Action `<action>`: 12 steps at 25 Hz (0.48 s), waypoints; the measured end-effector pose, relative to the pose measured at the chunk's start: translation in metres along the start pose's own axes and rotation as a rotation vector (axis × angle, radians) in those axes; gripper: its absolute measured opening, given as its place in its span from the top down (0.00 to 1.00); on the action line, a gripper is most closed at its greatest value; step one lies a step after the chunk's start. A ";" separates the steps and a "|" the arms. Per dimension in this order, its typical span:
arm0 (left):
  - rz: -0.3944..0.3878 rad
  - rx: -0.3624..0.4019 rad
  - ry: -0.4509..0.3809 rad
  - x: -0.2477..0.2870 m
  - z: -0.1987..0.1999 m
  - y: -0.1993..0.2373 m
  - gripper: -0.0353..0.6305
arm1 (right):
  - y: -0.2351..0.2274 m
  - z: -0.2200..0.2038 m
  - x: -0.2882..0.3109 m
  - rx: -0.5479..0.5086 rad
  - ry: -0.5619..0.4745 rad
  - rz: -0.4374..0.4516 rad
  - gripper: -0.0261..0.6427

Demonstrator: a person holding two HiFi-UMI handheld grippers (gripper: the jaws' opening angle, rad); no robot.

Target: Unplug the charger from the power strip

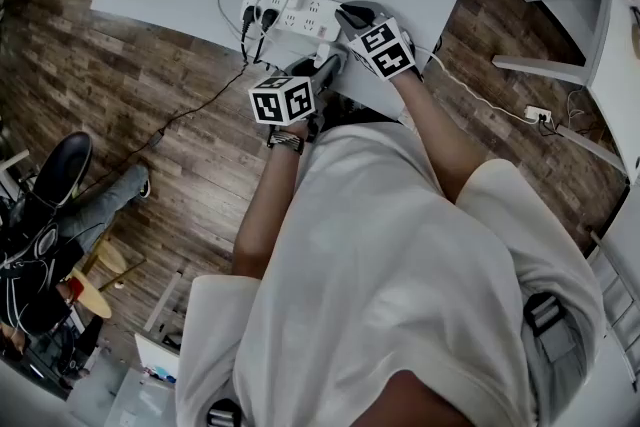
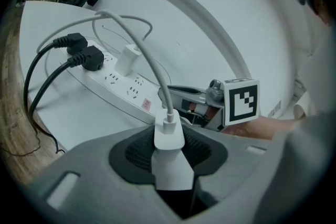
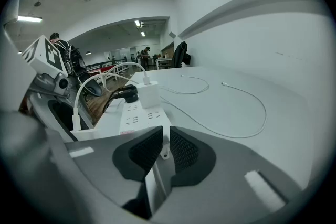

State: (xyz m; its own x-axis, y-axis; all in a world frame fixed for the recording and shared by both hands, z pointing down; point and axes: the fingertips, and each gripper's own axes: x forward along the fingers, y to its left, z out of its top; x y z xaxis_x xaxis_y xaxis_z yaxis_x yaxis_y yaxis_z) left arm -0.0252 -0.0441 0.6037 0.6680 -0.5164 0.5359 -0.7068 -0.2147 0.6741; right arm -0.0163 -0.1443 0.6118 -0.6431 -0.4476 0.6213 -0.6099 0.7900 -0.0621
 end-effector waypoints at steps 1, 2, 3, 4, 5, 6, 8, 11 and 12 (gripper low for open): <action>0.010 0.007 -0.006 0.000 0.001 0.001 0.73 | 0.000 0.000 0.000 0.000 0.002 -0.001 0.89; 0.022 0.016 -0.009 0.001 0.001 0.003 0.71 | 0.000 -0.001 0.000 0.002 0.008 -0.003 0.89; 0.035 0.026 -0.007 0.002 0.002 0.004 0.67 | 0.000 -0.003 0.000 0.004 0.015 -0.005 0.89; 0.049 0.036 -0.003 0.003 0.002 0.006 0.64 | -0.001 -0.004 0.000 0.007 0.018 -0.007 0.90; 0.066 0.050 0.002 0.003 0.002 0.008 0.63 | -0.001 -0.004 -0.001 0.010 0.020 -0.008 0.90; 0.089 0.067 0.009 0.002 0.003 0.011 0.61 | -0.001 -0.004 -0.001 0.012 0.021 -0.009 0.90; 0.150 0.100 0.022 0.000 0.004 0.019 0.55 | -0.001 -0.003 -0.001 0.016 0.028 -0.008 0.90; 0.229 0.109 0.028 -0.005 0.004 0.032 0.47 | 0.000 -0.004 -0.001 0.033 0.036 -0.003 0.89; 0.247 0.108 0.029 -0.006 0.004 0.036 0.46 | -0.001 -0.004 -0.001 0.037 0.036 -0.004 0.89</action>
State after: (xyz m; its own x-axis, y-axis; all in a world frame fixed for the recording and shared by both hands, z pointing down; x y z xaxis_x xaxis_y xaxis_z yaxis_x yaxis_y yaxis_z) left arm -0.0556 -0.0523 0.6222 0.4774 -0.5406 0.6927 -0.8689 -0.1730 0.4638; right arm -0.0135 -0.1427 0.6145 -0.6240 -0.4349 0.6492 -0.6296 0.7719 -0.0881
